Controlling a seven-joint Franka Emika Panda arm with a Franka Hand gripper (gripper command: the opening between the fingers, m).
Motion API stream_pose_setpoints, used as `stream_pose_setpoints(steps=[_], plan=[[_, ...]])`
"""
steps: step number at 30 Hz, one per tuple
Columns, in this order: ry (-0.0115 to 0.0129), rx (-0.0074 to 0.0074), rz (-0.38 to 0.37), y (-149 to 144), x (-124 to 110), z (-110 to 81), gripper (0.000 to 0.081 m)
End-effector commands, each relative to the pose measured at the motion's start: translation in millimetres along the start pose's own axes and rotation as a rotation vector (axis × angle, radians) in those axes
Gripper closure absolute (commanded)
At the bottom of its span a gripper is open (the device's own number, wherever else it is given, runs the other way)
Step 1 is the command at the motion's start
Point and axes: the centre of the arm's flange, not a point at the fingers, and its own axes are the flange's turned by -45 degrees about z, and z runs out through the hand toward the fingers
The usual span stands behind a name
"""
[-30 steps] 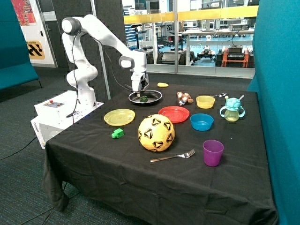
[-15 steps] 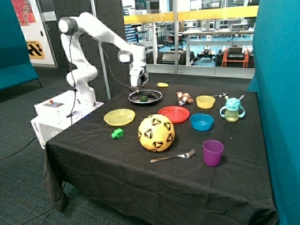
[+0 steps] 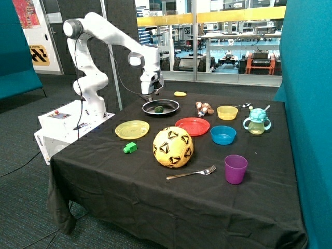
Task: Cook the capsicum and place it on a plate
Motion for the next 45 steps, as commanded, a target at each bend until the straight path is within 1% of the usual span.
stream_pose_setpoints(steps=[1,7,9,12,16,22,27,29,32,34,37,43,45], plan=[[-0.001,-0.0047,0.053,36.3,7.6,-9.5,0.0116],[-0.0009,-0.0047,0.094,59.4,8.5,-9.2,0.0118],[-0.0009,-0.0047,0.09,63.0,8.3,-8.9,0.0119],[-0.0009,-0.0047,0.113,75.6,7.0,-7.9,0.0121],[-0.0009,-0.0047,0.109,84.3,7.5,-7.6,0.0121],[-0.0009,-0.0047,0.109,89.1,10.2,-8.9,0.0121],[-0.0009,-0.0047,0.093,82.3,13.3,-11.4,0.0121],[-0.001,-0.0047,0.061,75.6,16.6,-14.3,0.0122],[-0.001,-0.0047,0.051,69.6,20.8,-16.7,0.0121],[-0.0011,-0.0047,0.025,63.2,27.3,-19.5,0.0116],[-0.0011,-0.0047,0.016,57.8,33.3,-22.1,0.0114],[-0.0013,-0.0046,-0.06,38.0,54.2,-28.3,0.0116],[-0.0013,-0.0046,-0.068,32.7,58.0,-29.5,0.0111]])
